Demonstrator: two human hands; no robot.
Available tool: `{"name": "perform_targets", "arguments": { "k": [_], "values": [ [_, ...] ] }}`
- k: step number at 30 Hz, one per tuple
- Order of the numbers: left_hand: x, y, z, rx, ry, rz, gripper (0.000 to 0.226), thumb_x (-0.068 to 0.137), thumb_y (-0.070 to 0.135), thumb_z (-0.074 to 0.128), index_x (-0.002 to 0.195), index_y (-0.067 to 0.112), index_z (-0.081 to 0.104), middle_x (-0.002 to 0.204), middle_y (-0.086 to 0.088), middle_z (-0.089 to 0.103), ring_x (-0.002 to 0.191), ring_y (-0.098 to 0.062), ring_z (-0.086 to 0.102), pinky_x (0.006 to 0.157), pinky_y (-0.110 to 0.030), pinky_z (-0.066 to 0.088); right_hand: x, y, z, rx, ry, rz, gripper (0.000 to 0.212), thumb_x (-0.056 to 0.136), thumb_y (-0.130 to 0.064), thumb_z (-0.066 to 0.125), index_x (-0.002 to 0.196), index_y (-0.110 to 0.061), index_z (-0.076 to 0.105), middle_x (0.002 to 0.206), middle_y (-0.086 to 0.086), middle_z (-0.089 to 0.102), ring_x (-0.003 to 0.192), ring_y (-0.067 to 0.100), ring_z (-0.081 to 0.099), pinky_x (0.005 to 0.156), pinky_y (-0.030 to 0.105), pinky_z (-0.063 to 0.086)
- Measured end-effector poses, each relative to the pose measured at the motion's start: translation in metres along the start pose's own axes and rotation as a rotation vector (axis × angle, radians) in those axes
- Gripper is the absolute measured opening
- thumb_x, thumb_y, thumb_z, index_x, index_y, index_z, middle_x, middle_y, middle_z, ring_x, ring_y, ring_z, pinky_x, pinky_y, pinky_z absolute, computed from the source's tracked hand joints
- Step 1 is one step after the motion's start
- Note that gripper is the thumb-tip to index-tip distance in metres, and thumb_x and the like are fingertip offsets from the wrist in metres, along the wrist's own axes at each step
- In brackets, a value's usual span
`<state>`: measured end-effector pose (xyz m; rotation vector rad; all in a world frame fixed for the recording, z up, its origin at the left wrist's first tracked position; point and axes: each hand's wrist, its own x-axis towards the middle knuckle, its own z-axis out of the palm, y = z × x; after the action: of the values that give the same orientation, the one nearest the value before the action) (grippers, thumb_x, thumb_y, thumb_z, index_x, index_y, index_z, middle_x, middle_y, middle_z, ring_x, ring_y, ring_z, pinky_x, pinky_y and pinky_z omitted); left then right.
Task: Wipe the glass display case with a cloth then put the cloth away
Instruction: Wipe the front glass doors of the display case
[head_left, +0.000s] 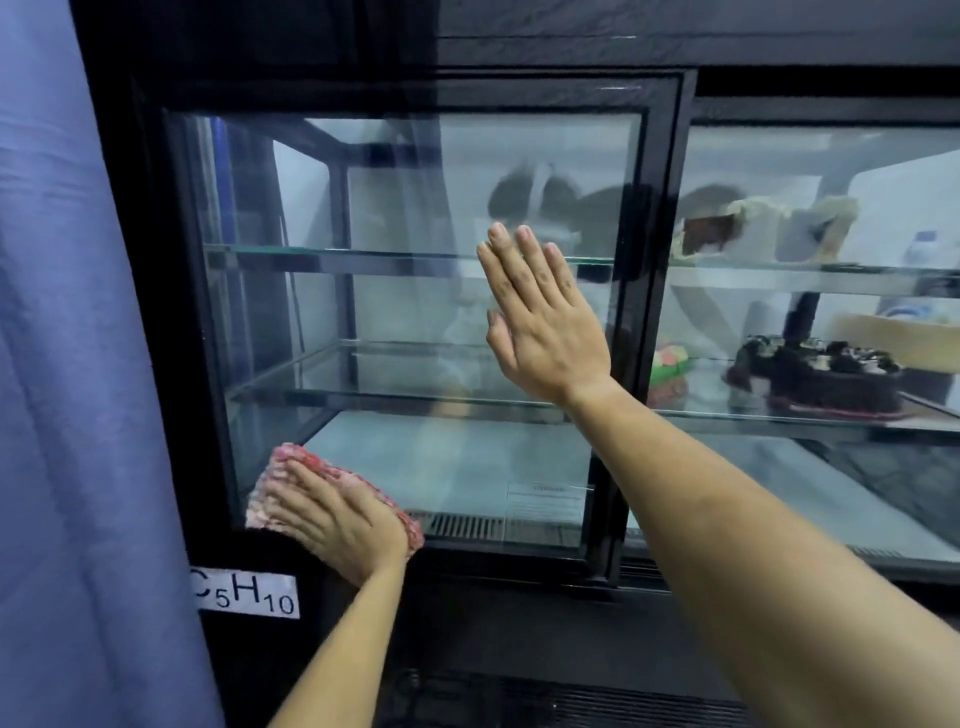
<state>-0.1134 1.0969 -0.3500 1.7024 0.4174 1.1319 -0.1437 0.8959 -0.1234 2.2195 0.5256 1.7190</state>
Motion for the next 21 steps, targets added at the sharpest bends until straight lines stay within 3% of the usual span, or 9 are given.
{"name": "perform_targets", "arguments": {
  "k": [3,6,9,12,16,21],
  "values": [
    [-0.059,0.027,0.024,0.145,-0.115,0.446,0.068,0.105,0.038,0.031,0.165,0.008,0.022,0.171,-0.026,0.007,0.158,-0.045,-0.002,0.129,-0.056,-0.003,0.003,0.0,-0.008,0.141,-0.017,0.012,0.068,0.103,-0.027,0.043,0.165,-0.007,0.024,0.173,0.012,0.018,0.161,0.029,0.012,0.132,0.046,0.011],
    [-0.088,0.044,0.039,0.245,-0.211,0.943,0.067,0.106,0.045,0.027,0.168,0.023,0.011,0.174,-0.016,0.003,0.16,-0.04,-0.001,0.129,-0.053,-0.004,-0.017,0.013,-0.019,0.199,-0.004,0.09,0.066,0.103,-0.029,0.04,0.165,-0.009,0.025,0.173,0.011,0.016,0.162,0.028,0.009,0.132,0.045,0.008],
    [-0.089,0.053,0.048,0.241,-0.255,1.262,0.074,0.098,0.046,0.047,0.165,0.029,0.022,0.176,-0.004,0.004,0.162,-0.031,0.001,0.131,-0.047,-0.003,-0.062,0.051,-0.029,0.233,0.096,0.438,0.066,0.105,-0.03,0.036,0.166,-0.011,0.021,0.175,0.01,0.008,0.162,0.027,0.003,0.132,0.047,0.004],
    [-0.074,0.083,0.051,0.198,-0.246,1.344,0.075,0.096,0.045,0.054,0.165,0.032,0.026,0.175,-0.005,0.009,0.161,-0.033,0.008,0.131,-0.049,0.001,-0.115,0.097,-0.024,0.293,0.035,0.704,0.065,0.108,-0.034,0.028,0.168,-0.014,0.01,0.176,0.004,-0.003,0.162,0.02,-0.007,0.131,0.048,0.0],
    [-0.04,0.201,0.058,0.101,-0.185,1.254,0.068,0.101,0.044,0.049,0.164,0.028,0.029,0.174,-0.009,0.013,0.161,-0.036,0.01,0.13,-0.055,0.009,-0.154,0.121,-0.003,0.184,-0.05,0.585,0.064,0.11,-0.035,0.024,0.167,-0.013,0.005,0.176,0.005,-0.008,0.162,0.027,-0.008,0.13,0.05,-0.001],
    [0.002,0.334,0.065,0.071,-0.106,1.157,0.068,0.101,0.043,0.039,0.165,0.027,0.025,0.174,-0.009,0.011,0.161,-0.034,0.001,0.13,-0.054,0.004,-0.152,0.118,0.005,0.146,-0.037,0.597,0.065,0.109,-0.031,0.027,0.167,-0.009,0.005,0.175,0.012,-0.006,0.161,0.033,-0.005,0.13,0.051,-0.002]
  ]
}}
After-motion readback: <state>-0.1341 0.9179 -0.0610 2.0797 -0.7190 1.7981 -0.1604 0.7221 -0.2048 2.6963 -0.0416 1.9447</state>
